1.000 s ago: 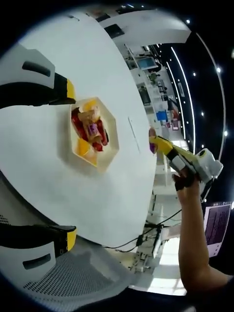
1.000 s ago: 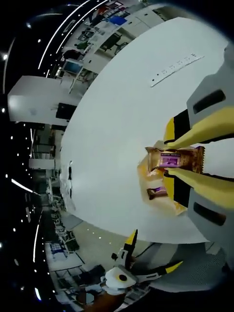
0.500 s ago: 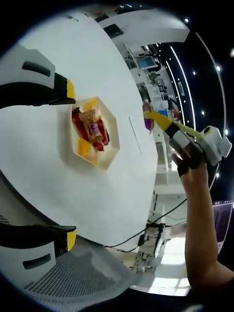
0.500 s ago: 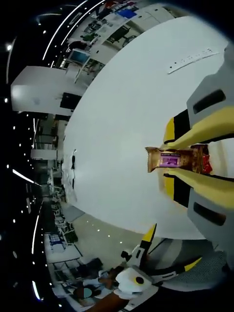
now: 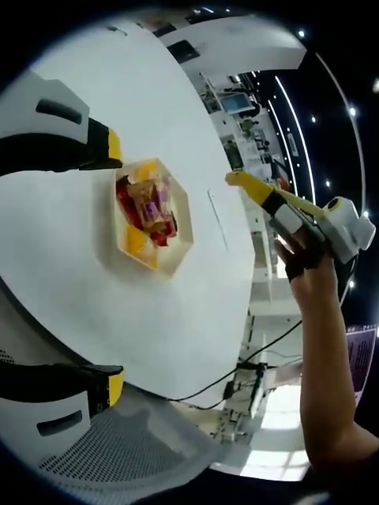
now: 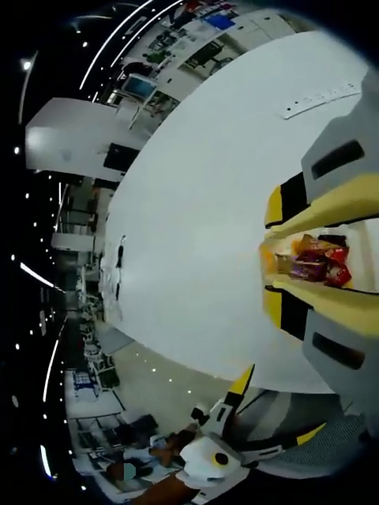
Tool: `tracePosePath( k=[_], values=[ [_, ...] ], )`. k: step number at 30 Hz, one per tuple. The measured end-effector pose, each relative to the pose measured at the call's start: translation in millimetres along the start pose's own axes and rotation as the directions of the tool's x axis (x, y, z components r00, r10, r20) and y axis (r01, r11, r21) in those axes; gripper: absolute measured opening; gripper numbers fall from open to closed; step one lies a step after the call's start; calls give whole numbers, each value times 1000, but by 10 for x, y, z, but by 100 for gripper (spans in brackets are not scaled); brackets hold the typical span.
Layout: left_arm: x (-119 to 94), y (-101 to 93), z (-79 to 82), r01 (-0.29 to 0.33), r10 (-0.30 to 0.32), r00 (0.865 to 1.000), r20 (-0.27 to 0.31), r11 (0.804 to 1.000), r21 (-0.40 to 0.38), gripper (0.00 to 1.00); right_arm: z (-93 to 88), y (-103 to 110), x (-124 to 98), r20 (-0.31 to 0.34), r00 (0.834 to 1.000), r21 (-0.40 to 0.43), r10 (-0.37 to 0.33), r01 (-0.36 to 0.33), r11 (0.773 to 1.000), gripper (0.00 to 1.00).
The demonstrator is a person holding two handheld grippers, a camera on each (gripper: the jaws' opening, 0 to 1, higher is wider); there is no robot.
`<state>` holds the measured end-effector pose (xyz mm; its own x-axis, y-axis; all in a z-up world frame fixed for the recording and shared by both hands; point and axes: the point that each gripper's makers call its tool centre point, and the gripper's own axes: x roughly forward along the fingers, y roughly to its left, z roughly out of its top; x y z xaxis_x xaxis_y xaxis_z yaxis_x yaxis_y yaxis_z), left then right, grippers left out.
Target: Place the target food into the container with the food tongs after gripping and lifting it, then release it inside without dropping or visibly crushing the food.
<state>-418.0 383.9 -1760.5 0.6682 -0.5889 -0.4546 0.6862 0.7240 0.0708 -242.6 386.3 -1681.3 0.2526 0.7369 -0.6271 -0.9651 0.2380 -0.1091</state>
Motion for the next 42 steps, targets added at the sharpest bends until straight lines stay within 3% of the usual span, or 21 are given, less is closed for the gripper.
tracePosePath(
  k=[19,21,22,33,42],
  values=[
    [3,-4,-3,2,-2,1000,-2,1000,2,98,4,-119,-138,23,999,-6,-48,48,999,28],
    [2,-2,-1,1,-1,1000,-2,1000,1,98,25,-116,-181,44,998,-20,-47,48,999,27],
    [2,-3,0,2,-2,1000,-1,1000,1,98,92,-97,-201,95,995,-13,-28,30,999,27],
    [8,-20,-10,11,-11,1000,-5,1000,5,98,-24,-253,-562,127,988,-17,-89,92,996,27],
    [11,-39,-20,19,-19,1000,-12,1000,11,98,-189,-235,-840,153,981,-1,-116,118,993,27]
  ],
)
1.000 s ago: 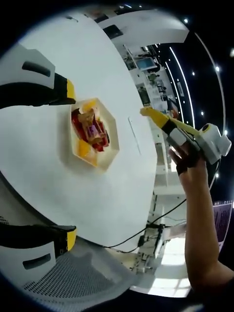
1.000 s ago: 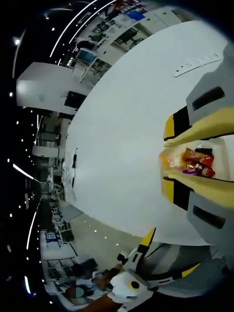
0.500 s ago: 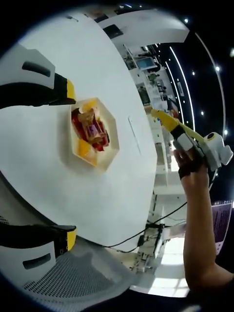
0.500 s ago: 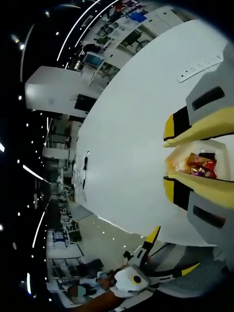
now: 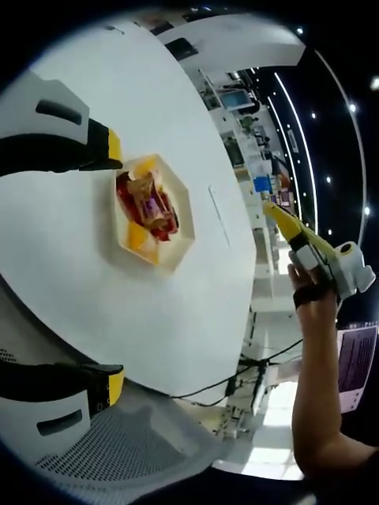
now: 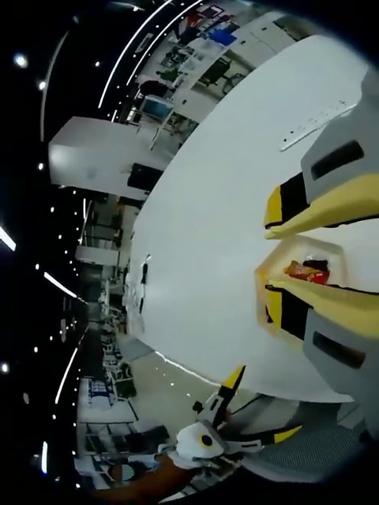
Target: Place the target food into the container with the food tongs after gripping and lifting it, then release it inside without dropping or visibly crushing the food.
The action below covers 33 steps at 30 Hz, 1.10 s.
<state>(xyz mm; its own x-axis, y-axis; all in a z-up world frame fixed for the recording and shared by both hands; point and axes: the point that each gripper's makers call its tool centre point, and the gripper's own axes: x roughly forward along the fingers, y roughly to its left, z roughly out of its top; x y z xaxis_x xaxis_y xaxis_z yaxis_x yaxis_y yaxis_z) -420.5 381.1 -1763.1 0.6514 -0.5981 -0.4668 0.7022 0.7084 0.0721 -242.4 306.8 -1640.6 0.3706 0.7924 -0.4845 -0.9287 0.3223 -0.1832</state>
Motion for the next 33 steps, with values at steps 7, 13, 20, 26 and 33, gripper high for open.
tracePosePath(
  k=[7,13,20,26,33],
  values=[
    [1,-11,-6,5,-5,1000,-3,1000,4,98,-1,-16,-246,73,997,6,-37,37,999,27],
    [-1,5,-5,-1,1,1000,0,1000,2,98,-68,58,-359,91,994,-5,-54,55,998,27],
    [-2,8,-8,-3,3,1000,-2,1000,4,98,-97,163,-459,124,991,5,-59,59,998,26],
    [-1,5,-16,-1,1,1000,-7,1000,6,98,-133,246,-520,156,986,16,-57,55,998,26],
    [7,-15,-36,9,-9,1000,-14,1000,12,97,-207,426,-570,179,983,23,-28,24,999,26]
  ],
)
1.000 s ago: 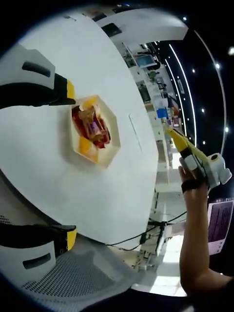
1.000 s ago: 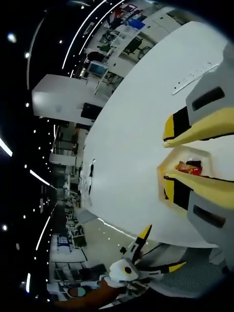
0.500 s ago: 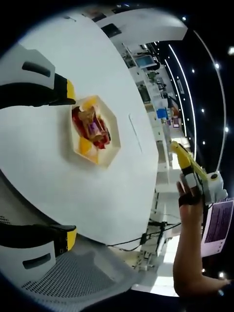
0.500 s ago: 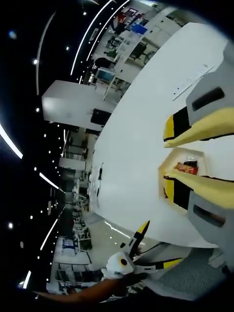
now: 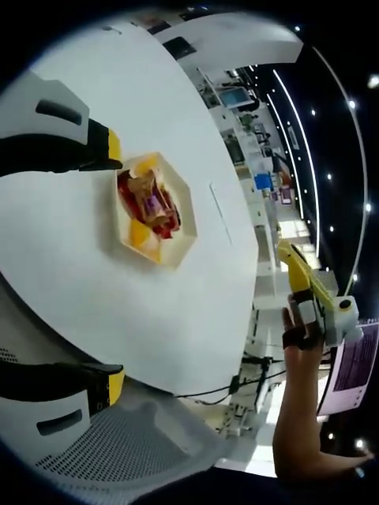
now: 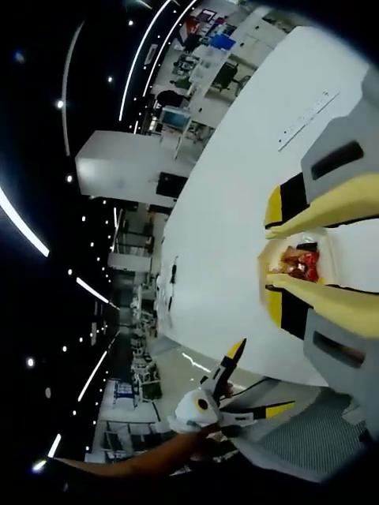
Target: Place the target food into the container with the food tongs after gripping and lifting it, then release it inside without dropping or visibly crushing the food.
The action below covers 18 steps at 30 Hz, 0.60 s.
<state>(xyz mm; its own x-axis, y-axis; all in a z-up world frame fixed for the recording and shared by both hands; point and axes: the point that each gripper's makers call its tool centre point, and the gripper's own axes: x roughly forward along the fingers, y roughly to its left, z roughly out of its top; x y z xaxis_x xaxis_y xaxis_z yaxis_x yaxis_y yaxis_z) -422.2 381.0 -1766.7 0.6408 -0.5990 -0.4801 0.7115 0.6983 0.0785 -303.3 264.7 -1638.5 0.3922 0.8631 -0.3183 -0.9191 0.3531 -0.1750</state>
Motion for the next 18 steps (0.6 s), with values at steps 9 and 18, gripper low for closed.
tracePosePath(
  k=[9,18],
  values=[
    [-65,85,123,27,-21,997,71,996,-89,99,-36,215,-90,40,999,26,24,-25,999,27],
    [-247,12,899,140,-147,954,262,989,46,99,60,477,-206,83,994,19,78,-80,997,27]
  ],
)
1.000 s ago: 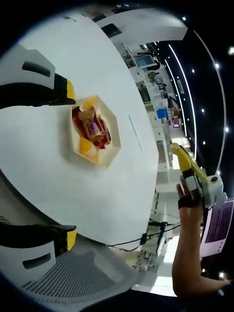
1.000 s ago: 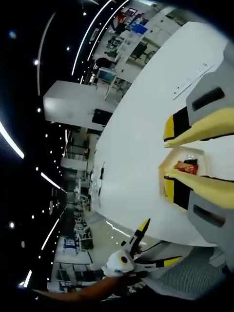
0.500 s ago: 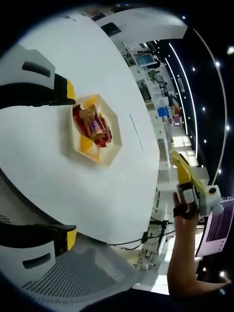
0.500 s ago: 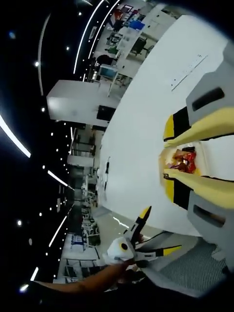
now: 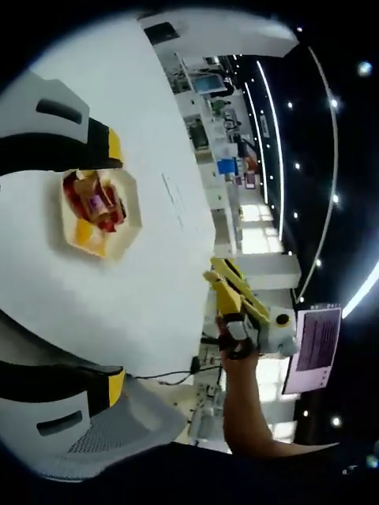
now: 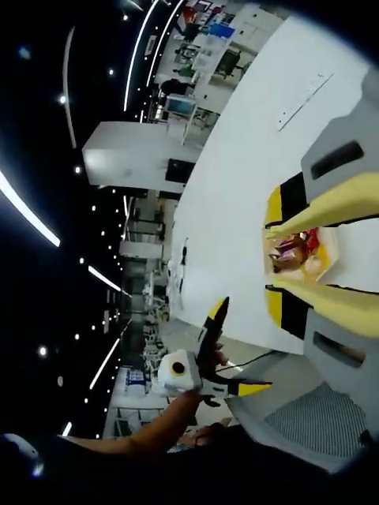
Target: Place the target food into the container with the food tongs after gripping and lifting it, then release it inside without dropping or visibly crushing the food.
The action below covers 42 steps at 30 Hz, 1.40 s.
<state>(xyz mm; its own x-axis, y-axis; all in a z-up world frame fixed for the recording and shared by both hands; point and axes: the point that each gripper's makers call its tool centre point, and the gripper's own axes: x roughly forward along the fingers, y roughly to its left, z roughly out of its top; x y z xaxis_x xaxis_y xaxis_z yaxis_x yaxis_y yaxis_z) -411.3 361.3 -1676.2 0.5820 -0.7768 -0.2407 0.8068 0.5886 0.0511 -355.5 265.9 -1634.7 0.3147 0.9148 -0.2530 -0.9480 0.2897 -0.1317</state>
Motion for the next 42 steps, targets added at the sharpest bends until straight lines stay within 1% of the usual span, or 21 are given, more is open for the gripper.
tracePosePath(
  k=[3,4,6,8,9,10,11,12,13,14,15,16,17,21,25,30,32,34,36,39,42],
  values=[
    [55,33,239,58,-58,998,-3,998,25,98,33,69,-41,11,1000,0,8,-8,1000,27],
    [64,33,303,75,-75,997,2,996,40,96,50,88,-51,20,1000,4,14,-14,1000,27],
    [81,-19,440,141,-141,990,-10,988,55,91,76,119,-73,30,999,7,19,-20,1000,27],
    [106,-19,557,175,-174,985,-22,979,104,86,133,166,-98,51,998,9,36,-36,999,27],
    [110,-29,596,192,-190,981,-28,976,105,83,161,192,-106,62,997,14,48,-49,999,27],
    [123,-69,657,236,-233,972,-35,966,105,79,215,231,-122,82,995,15,60,-62,998,27],
    [136,-68,707,243,-241,970,-30,964,112,77,245,262,-132,92,993,18,70,-72,997,27],
    [142,-119,733,291,-287,957,-51,950,116,73,293,315,-144,106,991,15,87,-89,996,27],
    [143,-152,724,323,-317,946,-71,940,106,64,320,350,-152,113,989,12,96,-98,995,27],
    [159,-157,740,336,-328,941,-77,933,129,60,349,390,-158,123,987,10,105,-107,994,27],
    [199,-137,786,323,-316,946,-67,933,159,59,370,420,-162,130,985,7,115,-117,993,27],
    [217,-142,803,330,-323,944,-67,931,157,58,395,457,-166,139,982,9,127,-130,992,27],
    [235,-173,822,354,-348,935,-66,924,147,56,415,484,-171,145,981,2,129,-130,991,27],
    [293,-244,831,393,-387,920,-71,907,150,49,469,545,-185,167,976,0,140,-142,990,27],
    [338,-349,847,434,-428,901,-68,889,148,36,508,639,-193,184,969,-2,164,-166,986,27],
    [370,-450,912,459,-457,888,-46,878,137,32,487,683,-177,189,966,1,175,-178,984,27],
    [382,-505,862,479,-473,878,-75,865,149,32,477,697,-162,186,966,-1,178,-181,984,27],
    [400,-521,843,483,-476,875,-81,863,149,32,483,701,-155,189,966,3,178,-182,983,27],
    [408,-538,887,485,-481,875,-62,864,134,30,480,708,-148,189,965,3,180,-184,983,27],
    [428,-600,874,490,-485,871,-72,859,149,28,520,718,-160,209,960,9,189,-195,981,27],
    [435,-613,886,491,-485,871,-79,858,149,23,544,723,-165,214,957,10,193,-200,980,27]
  ],
)
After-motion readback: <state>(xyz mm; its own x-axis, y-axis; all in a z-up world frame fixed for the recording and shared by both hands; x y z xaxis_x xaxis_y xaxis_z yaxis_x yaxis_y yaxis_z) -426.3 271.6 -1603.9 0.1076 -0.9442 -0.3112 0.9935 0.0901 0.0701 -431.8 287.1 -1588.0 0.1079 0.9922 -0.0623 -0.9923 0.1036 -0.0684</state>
